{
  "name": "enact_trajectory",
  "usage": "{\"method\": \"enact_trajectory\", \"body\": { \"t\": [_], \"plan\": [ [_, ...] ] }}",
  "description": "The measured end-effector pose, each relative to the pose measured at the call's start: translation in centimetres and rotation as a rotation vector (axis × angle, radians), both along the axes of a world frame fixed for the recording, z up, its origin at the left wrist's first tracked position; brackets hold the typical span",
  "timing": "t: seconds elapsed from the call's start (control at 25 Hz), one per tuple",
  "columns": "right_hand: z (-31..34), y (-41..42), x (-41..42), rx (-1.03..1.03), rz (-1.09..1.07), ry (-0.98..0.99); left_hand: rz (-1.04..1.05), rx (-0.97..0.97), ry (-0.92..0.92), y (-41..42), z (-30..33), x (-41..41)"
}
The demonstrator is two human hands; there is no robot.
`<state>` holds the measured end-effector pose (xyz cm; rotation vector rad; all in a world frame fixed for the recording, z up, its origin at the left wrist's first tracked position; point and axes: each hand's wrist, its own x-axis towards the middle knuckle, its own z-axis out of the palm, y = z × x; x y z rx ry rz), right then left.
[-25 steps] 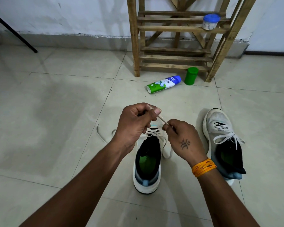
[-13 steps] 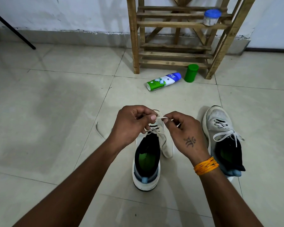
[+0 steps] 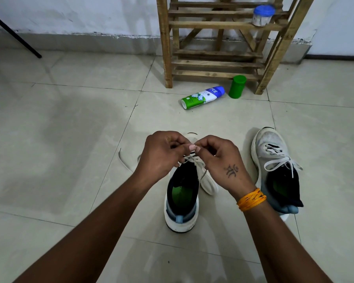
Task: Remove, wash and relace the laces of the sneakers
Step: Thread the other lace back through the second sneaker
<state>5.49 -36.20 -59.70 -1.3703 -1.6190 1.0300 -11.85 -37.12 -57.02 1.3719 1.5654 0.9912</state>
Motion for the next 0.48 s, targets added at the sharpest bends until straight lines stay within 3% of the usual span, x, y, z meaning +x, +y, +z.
{"method": "enact_trajectory", "body": {
  "t": [0.04,0.16,0.2,0.36,0.48],
  "plan": [
    [-0.4,0.2,0.1,-0.022,-0.032,0.022,0.002,-0.028,0.041,0.0,-0.4,-0.4],
    [-1.8,0.2,0.5,-0.078,-0.105,0.030,-0.084,-0.118,0.471,-0.2,-2.5,-1.4],
    [-2.3,0.1,0.4,-0.103,-0.117,0.032,-0.101,-0.154,0.540,-0.5,-3.1,-1.4],
    [-3.8,0.1,-0.5,-0.204,-0.161,0.053,-0.040,-0.195,0.500,-0.8,-4.5,-1.1],
    [-4.5,0.2,-1.4,-0.249,-0.177,0.051,0.092,-0.286,0.234,-0.6,-4.6,-1.7]
  ]
}}
